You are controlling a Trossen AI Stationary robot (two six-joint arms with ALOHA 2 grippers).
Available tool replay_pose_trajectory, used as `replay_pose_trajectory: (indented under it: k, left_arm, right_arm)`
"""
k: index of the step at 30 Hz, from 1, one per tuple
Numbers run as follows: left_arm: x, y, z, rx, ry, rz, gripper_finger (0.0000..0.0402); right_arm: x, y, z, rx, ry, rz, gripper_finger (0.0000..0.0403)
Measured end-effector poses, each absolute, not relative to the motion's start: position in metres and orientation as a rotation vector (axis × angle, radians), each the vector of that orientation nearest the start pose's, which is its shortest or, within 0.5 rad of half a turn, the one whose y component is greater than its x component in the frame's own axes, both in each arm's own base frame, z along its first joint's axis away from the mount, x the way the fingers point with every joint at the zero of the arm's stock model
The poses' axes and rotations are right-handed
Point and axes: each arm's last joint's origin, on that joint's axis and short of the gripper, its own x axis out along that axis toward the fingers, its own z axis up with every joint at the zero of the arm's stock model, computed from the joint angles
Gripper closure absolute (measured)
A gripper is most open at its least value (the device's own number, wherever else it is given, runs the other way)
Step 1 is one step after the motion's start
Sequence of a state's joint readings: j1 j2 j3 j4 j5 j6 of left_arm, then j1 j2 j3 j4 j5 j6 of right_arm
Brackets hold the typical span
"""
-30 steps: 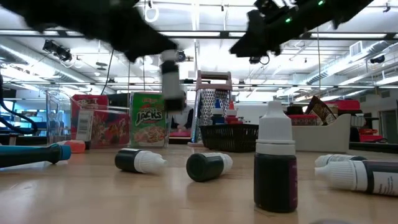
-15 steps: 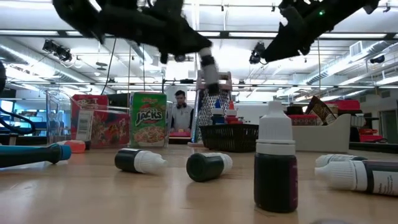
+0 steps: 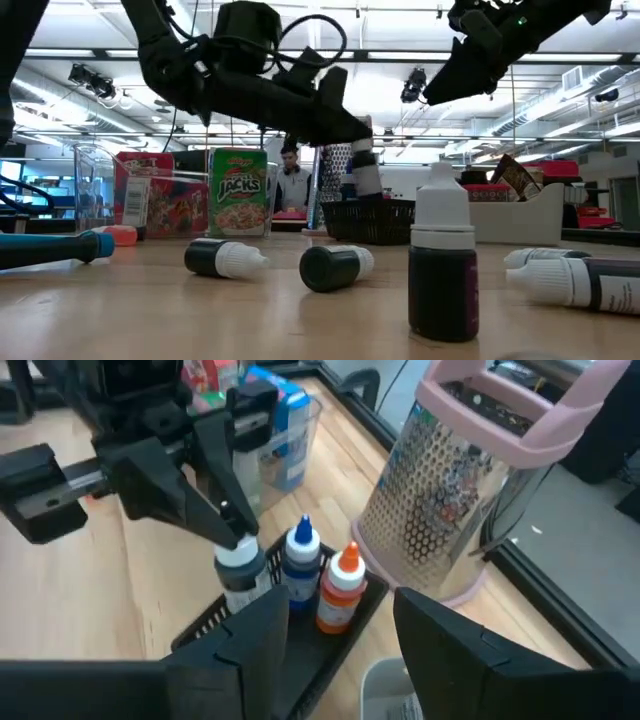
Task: Pick & Place Kitchen Items
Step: Put the large black food coloring bottle into the black bin
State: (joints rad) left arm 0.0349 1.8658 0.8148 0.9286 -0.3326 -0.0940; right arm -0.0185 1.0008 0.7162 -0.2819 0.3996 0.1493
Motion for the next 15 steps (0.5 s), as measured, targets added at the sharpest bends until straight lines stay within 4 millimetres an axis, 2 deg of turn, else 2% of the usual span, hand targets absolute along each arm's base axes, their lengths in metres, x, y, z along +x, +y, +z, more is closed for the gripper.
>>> replay_pose_trajectory:
  k: [7, 15]
  left_arm:
    - [0.365, 0.025, 0.146, -0.092, 0.204, 0.439, 0.0338]
    - [0.364, 0.026, 0.143, -0.066, 0.241, 0.437, 0.0326]
  right_arm:
    - [0.209, -0.015, 0.263, 0.034, 0.533, -0.448, 0.0209]
    - [0.209, -0.015, 0.264, 0.043, 0.528, -0.451, 0.0209]
